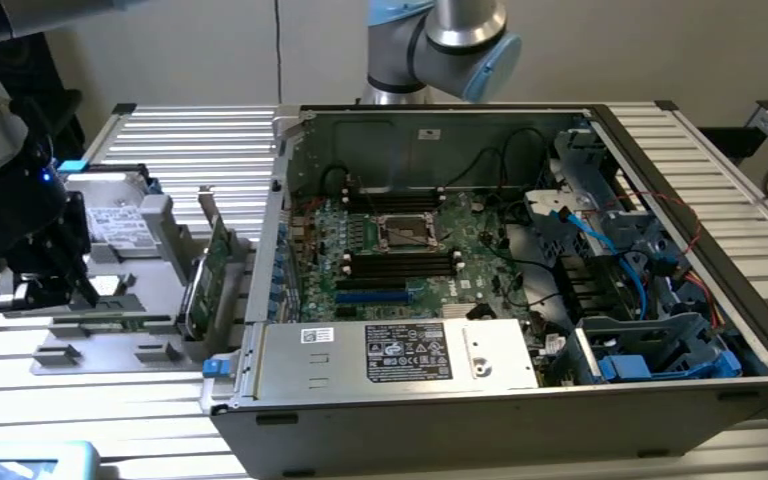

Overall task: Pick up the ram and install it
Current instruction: 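Pick up the ram and move it above insertion slot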

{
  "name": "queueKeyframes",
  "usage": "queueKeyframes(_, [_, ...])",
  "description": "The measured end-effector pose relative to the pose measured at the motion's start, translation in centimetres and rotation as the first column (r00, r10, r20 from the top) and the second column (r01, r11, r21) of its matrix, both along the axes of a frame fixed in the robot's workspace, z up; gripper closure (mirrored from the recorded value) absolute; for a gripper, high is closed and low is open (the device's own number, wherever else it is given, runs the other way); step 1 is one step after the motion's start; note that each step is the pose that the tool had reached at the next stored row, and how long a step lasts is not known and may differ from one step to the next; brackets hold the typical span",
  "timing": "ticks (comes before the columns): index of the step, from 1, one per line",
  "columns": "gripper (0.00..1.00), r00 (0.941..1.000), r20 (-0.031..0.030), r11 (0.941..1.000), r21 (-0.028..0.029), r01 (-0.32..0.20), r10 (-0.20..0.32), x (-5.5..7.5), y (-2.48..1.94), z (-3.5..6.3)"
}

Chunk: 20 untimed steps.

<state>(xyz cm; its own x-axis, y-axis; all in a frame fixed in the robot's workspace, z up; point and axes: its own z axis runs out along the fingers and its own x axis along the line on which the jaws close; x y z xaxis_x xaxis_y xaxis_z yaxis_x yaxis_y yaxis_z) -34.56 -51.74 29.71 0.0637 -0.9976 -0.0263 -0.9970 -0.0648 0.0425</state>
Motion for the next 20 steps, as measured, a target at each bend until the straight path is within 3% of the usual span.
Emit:
queueKeyframes(9, [0.87, 1.0000, -0.0001, 1.0000, 0.0000, 0.000, 0.000, 2.7, -0.46, 4.10])
queueKeyframes(20, [0.87, 1.0000, -0.0001, 1.0000, 0.0010, 0.000, 0.000, 6.9, -1.16, 9.11])
